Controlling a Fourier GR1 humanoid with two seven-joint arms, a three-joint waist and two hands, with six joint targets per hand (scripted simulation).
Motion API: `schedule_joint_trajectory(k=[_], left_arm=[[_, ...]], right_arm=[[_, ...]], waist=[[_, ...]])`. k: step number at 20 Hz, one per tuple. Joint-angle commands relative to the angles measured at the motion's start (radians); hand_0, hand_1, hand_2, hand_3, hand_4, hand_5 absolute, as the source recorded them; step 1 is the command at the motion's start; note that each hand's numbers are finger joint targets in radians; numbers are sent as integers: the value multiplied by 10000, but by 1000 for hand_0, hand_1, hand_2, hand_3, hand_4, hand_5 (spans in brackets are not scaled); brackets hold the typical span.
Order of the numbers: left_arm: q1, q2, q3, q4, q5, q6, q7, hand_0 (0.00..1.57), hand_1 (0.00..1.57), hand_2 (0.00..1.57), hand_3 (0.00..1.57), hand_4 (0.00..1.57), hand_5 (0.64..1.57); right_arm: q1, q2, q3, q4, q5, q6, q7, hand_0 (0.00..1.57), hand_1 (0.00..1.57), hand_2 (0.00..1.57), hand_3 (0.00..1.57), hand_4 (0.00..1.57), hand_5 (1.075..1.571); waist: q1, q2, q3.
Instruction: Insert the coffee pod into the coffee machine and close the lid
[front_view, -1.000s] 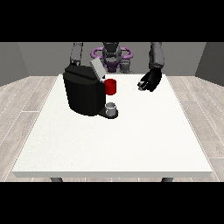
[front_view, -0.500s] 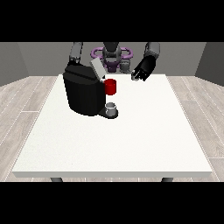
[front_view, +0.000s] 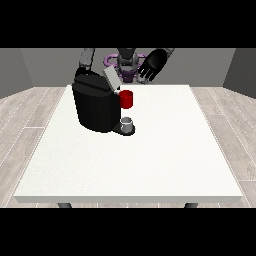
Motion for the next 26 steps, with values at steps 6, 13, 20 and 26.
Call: schedule_joint_trajectory(k=[6,13,20,26], left_arm=[[-1376,875,801,530,109,-8,329,1174,1174,1254,1266,479,1571],[-2079,1210,962,708,11,-58,574,1239,1239,1290,1248,479,1571],[-2323,1247,996,939,-90,137,385,1188,1188,1266,1227,471,1571],[-2278,1023,833,975,-57,-254,113,1260,1260,1292,1229,433,1571]], right_arm=[[-581,144,308,-1250,90,20,428,0,0,0,0,0,1571],[-1209,-421,-297,-1397,-65,76,722,0,0,0,0,269,1571],[-1460,-601,-407,-1410,-154,271,675,0,0,0,0,0,1571],[-1618,-706,-773,-1014,-136,-14,668,0,0,0,0,0,1571]], waist=[[-1241,872,-5],[-1332,1392,-2],[-1537,2077,-3],[-1026,1991,-1]])
